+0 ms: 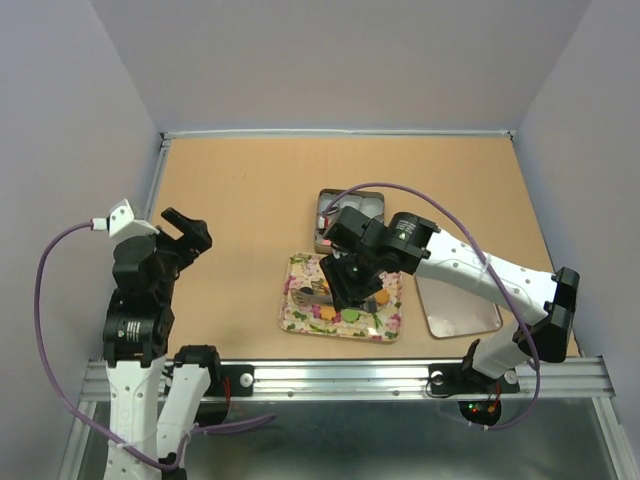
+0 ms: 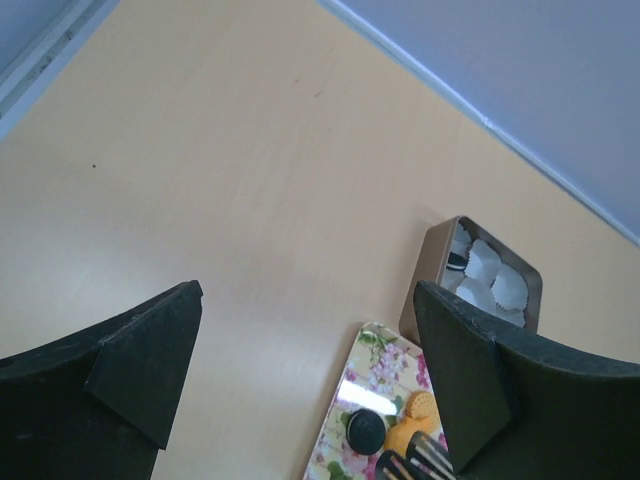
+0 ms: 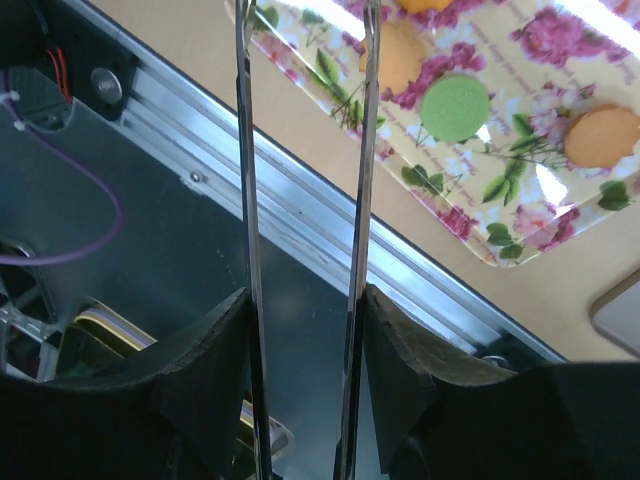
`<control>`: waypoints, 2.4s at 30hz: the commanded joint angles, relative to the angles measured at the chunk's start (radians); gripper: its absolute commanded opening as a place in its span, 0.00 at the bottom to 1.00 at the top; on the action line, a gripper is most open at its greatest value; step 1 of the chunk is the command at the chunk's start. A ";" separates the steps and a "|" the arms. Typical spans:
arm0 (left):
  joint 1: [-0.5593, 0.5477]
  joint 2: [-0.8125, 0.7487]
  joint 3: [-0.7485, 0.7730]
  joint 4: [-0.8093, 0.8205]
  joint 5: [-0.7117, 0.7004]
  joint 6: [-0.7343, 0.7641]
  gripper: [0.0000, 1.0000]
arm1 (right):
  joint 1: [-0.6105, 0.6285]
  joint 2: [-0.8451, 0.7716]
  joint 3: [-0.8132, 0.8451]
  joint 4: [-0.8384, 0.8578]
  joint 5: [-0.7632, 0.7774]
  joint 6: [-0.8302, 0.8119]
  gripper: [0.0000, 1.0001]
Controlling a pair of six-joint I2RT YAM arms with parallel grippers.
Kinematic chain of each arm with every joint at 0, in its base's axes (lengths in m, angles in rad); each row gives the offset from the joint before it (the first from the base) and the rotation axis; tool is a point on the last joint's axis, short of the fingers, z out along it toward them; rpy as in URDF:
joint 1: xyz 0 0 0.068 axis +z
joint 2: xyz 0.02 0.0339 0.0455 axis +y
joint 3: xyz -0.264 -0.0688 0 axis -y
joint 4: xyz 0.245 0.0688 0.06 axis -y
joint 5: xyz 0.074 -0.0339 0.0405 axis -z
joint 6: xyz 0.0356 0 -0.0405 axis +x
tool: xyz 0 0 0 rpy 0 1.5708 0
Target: Pack the cookies
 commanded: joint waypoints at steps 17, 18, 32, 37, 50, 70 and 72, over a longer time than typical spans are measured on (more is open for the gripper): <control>0.003 -0.257 -0.030 -0.026 0.027 0.011 0.99 | 0.053 0.064 -0.018 0.064 0.058 -0.016 0.52; 0.003 -0.259 -0.030 -0.030 0.029 0.011 0.99 | 0.055 0.070 -0.018 0.061 0.058 -0.016 0.52; 0.003 -0.300 -0.042 -0.058 0.021 0.014 0.98 | 0.053 0.139 0.018 0.055 0.072 -0.046 0.54; 0.003 -0.308 -0.055 -0.049 0.017 0.014 0.98 | 0.055 0.165 0.035 0.041 0.072 -0.065 0.54; 0.003 -0.320 -0.091 -0.029 0.015 0.007 0.99 | 0.067 0.226 0.116 -0.040 0.126 -0.083 0.54; 0.003 -0.317 -0.108 -0.024 0.018 0.006 0.99 | 0.122 0.302 0.201 -0.156 0.165 -0.092 0.54; 0.003 -0.317 -0.108 -0.023 0.018 0.006 0.99 | 0.122 0.312 0.218 -0.166 0.172 -0.092 0.54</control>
